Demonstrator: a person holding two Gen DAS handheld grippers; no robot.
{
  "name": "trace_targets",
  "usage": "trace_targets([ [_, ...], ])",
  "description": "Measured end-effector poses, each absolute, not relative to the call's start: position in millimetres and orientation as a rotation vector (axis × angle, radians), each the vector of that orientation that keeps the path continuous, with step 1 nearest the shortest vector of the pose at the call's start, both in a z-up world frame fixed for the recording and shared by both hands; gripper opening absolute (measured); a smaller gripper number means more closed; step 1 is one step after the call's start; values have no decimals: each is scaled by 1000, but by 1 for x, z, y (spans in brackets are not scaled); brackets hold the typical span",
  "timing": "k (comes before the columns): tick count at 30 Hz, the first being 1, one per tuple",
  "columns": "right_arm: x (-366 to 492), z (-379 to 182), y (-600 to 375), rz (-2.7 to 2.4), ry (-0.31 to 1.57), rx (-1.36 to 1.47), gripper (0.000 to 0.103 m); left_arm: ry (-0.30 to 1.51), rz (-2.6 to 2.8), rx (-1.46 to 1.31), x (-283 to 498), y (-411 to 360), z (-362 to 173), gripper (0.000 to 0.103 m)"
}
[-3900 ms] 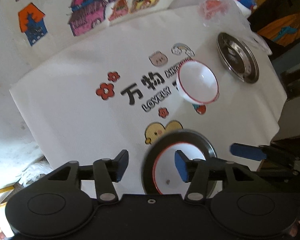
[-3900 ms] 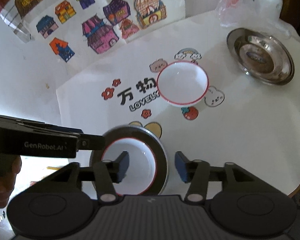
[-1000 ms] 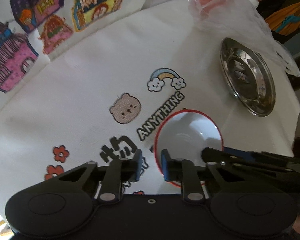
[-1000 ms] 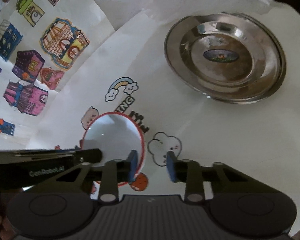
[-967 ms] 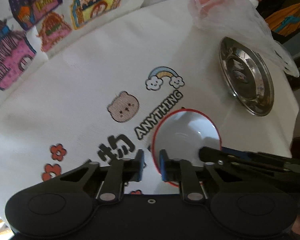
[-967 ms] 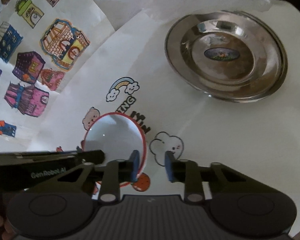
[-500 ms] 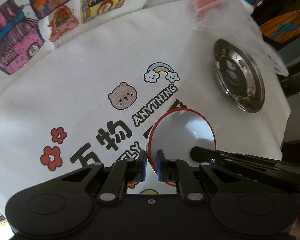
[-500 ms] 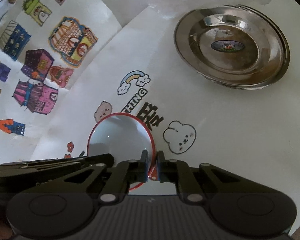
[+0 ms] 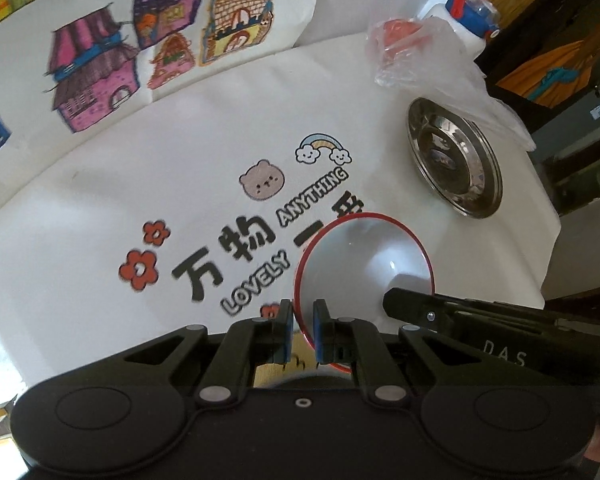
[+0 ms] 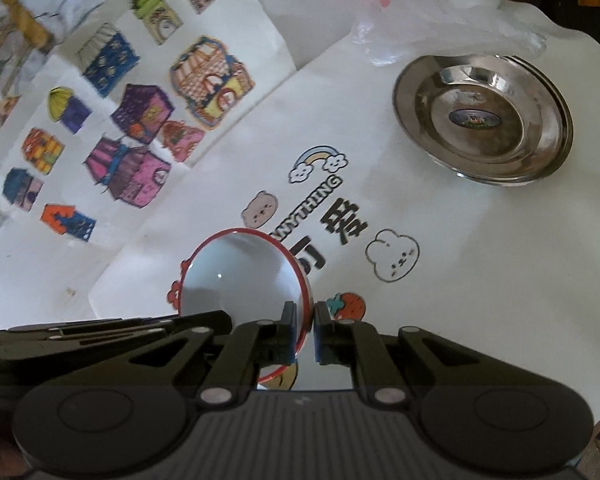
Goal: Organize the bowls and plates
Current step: 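Carry the smaller white bowl over the nested bowls and lower it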
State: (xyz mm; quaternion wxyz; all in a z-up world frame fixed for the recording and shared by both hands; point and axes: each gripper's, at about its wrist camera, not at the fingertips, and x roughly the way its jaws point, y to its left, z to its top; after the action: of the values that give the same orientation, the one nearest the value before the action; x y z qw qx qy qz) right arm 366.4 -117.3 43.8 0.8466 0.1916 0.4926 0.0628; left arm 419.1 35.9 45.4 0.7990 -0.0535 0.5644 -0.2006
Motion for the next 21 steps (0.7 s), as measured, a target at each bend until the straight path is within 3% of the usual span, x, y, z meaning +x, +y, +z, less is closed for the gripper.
trace_targets([
  [21,318,51,-89,179,1053,317,10,1213,-430,-117,366,69,50,10],
])
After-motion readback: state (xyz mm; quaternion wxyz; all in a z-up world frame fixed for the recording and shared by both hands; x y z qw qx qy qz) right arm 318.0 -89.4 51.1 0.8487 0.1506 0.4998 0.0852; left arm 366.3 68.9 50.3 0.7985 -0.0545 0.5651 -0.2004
